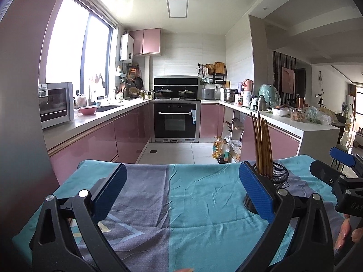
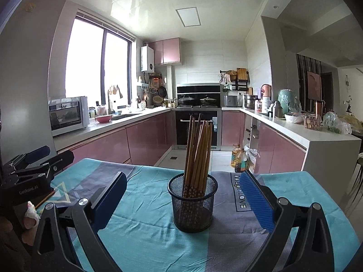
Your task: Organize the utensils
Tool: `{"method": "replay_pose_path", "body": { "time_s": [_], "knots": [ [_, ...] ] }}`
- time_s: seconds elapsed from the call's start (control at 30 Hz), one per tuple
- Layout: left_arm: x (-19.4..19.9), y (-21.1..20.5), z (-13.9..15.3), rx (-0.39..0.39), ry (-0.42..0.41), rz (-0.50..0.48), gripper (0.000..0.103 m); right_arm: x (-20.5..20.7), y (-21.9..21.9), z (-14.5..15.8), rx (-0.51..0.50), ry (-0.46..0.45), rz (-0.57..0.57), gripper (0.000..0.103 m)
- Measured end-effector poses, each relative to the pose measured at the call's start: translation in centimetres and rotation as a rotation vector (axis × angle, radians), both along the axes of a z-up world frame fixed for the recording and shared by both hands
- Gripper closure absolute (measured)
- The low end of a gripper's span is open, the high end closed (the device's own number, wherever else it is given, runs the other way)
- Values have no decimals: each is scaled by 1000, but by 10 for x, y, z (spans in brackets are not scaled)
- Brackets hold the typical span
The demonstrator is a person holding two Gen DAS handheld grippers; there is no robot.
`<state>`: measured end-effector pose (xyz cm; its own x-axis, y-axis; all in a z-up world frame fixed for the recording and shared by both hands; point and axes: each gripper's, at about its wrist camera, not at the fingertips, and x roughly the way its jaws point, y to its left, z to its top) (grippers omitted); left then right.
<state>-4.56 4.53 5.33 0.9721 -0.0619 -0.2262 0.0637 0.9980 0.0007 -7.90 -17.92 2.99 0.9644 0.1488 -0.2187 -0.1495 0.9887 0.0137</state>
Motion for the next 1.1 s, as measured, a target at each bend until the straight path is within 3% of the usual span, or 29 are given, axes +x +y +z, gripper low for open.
{"method": "replay_pose_path", "body": {
  "time_s": [1.1],
  "knots": [
    [-8, 0, 0, 2, -7, -4, 6, -3, 4, 0, 1, -8, 3, 6]
  ]
}}
